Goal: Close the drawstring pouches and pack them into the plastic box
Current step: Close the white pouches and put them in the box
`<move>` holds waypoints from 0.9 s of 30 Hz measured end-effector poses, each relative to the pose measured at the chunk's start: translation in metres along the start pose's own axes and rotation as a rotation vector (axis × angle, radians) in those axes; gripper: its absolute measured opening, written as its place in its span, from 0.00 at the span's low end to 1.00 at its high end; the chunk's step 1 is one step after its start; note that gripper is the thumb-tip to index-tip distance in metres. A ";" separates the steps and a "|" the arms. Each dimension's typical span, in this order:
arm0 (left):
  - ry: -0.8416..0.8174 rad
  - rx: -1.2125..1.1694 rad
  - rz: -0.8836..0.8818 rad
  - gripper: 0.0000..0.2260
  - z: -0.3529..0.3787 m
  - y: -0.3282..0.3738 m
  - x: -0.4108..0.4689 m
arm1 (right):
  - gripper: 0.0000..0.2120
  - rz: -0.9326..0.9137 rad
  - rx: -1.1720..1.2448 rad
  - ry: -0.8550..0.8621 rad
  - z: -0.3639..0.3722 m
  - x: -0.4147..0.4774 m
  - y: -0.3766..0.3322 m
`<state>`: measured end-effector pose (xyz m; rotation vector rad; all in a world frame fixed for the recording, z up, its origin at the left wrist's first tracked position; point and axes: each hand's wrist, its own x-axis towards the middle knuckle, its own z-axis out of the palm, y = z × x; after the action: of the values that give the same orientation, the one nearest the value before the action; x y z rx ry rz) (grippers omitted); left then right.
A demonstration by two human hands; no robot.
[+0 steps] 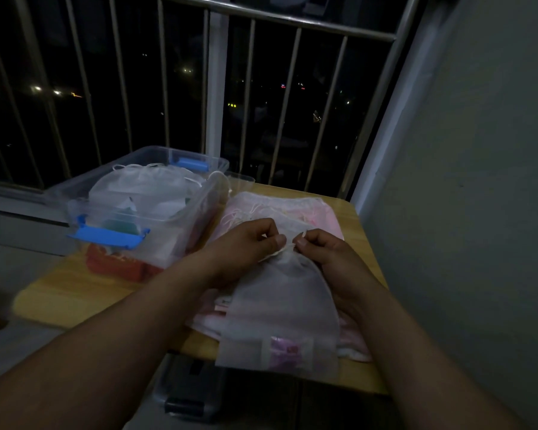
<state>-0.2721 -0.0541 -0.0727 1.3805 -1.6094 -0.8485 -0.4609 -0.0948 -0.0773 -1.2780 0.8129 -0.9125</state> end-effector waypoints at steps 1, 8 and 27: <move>0.011 0.007 -0.015 0.12 0.001 0.001 0.000 | 0.10 -0.019 -0.036 0.007 -0.001 0.001 0.001; 0.101 -0.018 -0.100 0.11 0.003 -0.004 0.004 | 0.07 -0.109 -0.205 0.063 -0.008 0.001 0.006; 0.022 -0.261 -0.210 0.18 0.010 0.007 -0.007 | 0.07 -0.145 -0.278 0.183 -0.016 0.001 0.012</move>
<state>-0.2834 -0.0465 -0.0718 1.3796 -1.2988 -1.1203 -0.4731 -0.1022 -0.0909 -1.5260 1.0283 -1.0712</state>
